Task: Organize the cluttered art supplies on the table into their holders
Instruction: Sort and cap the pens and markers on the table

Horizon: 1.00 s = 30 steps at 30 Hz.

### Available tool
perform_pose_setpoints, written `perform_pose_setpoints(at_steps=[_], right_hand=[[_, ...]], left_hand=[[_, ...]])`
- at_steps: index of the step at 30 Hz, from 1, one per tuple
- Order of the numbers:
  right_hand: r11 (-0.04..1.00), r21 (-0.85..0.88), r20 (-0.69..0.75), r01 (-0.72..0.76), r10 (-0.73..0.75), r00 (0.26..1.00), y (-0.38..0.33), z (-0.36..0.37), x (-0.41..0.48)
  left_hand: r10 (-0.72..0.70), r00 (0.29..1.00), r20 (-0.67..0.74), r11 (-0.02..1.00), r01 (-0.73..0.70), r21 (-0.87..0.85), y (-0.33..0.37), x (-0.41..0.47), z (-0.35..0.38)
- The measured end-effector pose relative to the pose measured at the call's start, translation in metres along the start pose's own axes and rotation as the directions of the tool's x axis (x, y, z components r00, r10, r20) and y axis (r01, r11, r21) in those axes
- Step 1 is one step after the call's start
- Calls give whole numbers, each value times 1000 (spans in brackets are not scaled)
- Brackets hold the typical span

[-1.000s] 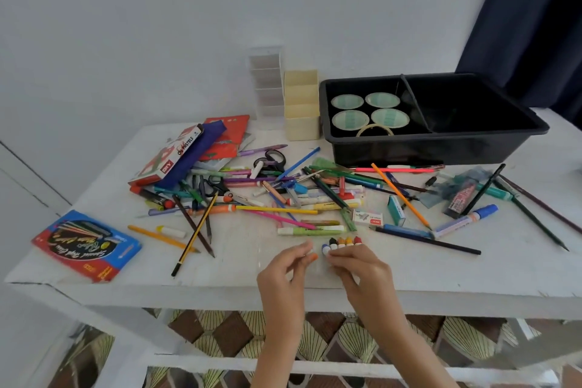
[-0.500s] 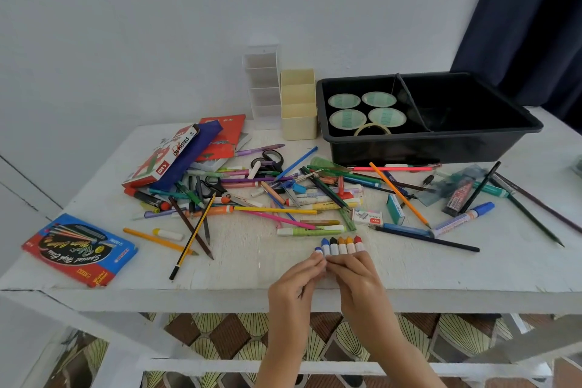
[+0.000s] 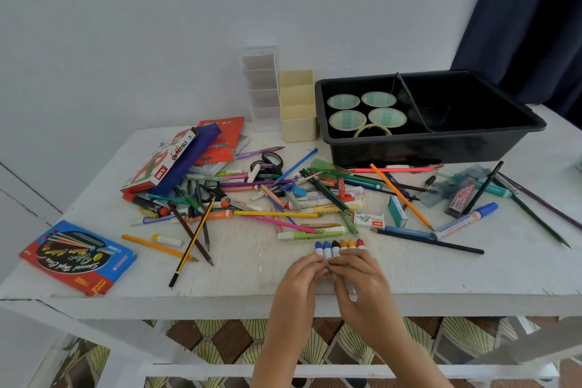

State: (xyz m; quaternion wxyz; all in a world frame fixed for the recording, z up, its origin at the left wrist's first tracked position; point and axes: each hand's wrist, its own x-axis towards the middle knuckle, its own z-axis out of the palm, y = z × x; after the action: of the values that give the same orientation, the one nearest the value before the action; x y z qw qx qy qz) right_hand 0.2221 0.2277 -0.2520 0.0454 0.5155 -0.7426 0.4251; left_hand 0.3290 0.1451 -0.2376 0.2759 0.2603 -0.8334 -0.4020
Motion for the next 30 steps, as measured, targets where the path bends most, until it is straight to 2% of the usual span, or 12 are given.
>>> perform_pose_setpoints(at_steps=[5,8,12,22,30], right_hand=[[993,114,-6,-9,10,1000,0,-5,11],[972,220,-34,-78,88,996,-1,-15,18],[952,284,-111,-117,154,982,3,-34,33],[922,215,-177,-322,361,915,56,-83,69],[873,177,-279,-454,487,828,105,-117,87]], left_hand=[[68,997,20,986,-70,153,-1,12,-3],[141,990,-29,971,-133,201,7,17,-4],[149,984,-100,977,-131,167,19,39,-2],[187,982,-4,979,-186,88,52,121,40],[293,951,98,931,-307,196,74,196,97]])
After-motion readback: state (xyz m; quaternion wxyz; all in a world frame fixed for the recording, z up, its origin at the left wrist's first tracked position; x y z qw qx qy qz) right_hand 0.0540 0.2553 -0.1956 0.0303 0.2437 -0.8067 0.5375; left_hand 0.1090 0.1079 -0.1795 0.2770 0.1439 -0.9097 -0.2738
